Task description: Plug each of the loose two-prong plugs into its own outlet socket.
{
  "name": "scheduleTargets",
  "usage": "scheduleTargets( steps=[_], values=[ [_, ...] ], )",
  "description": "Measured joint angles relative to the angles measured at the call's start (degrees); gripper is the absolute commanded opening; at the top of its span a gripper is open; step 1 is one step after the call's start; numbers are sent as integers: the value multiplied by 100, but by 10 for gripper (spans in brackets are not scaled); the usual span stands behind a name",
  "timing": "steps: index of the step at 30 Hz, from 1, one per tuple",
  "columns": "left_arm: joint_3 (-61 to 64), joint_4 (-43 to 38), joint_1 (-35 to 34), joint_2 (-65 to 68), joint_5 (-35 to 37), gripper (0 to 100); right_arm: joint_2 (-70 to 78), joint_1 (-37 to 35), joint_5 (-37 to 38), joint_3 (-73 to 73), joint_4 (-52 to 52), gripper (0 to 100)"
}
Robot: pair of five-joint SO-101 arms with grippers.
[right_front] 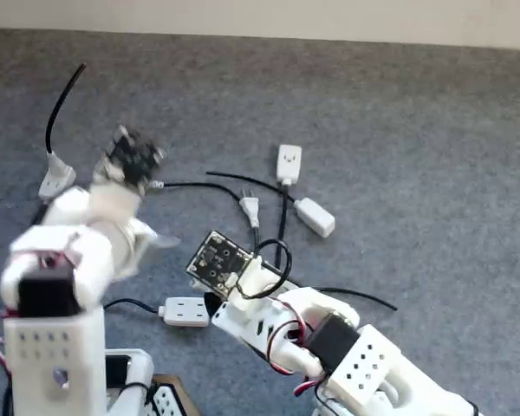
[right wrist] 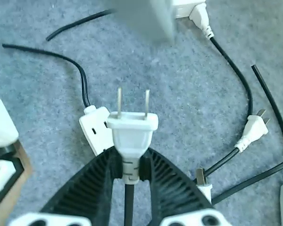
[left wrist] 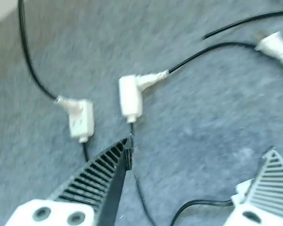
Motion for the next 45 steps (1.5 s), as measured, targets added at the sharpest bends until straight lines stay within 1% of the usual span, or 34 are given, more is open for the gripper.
scheduleTargets(
  steps=[4,9,16,22,28,33,36,38,42,45],
  values=[
    [484,-44,396,-923,299,400,0,0,-264,0,-202,4],
    [853,-202,457,-1345,598,398,0,0,-316,0,-220,4],
    [985,-273,510,-1433,615,397,0,0,-316,0,-220,4],
    [1670,-378,492,-1495,642,397,0,44,-316,0,-123,4],
    [2338,-800,484,-1503,642,397,9,378,-308,-774,387,4],
    [2426,-826,492,-1503,642,397,9,527,-176,-1143,501,4],
    [2462,-782,756,-1442,624,396,18,624,-176,-1275,492,4],
    [2470,-782,905,-1424,624,396,185,633,-176,-1319,492,4],
    [2470,-782,897,-1433,624,396,844,642,-132,-1327,492,4],
    [2470,-809,492,-1433,387,396,1301,747,-105,-1327,492,4]
  ],
)
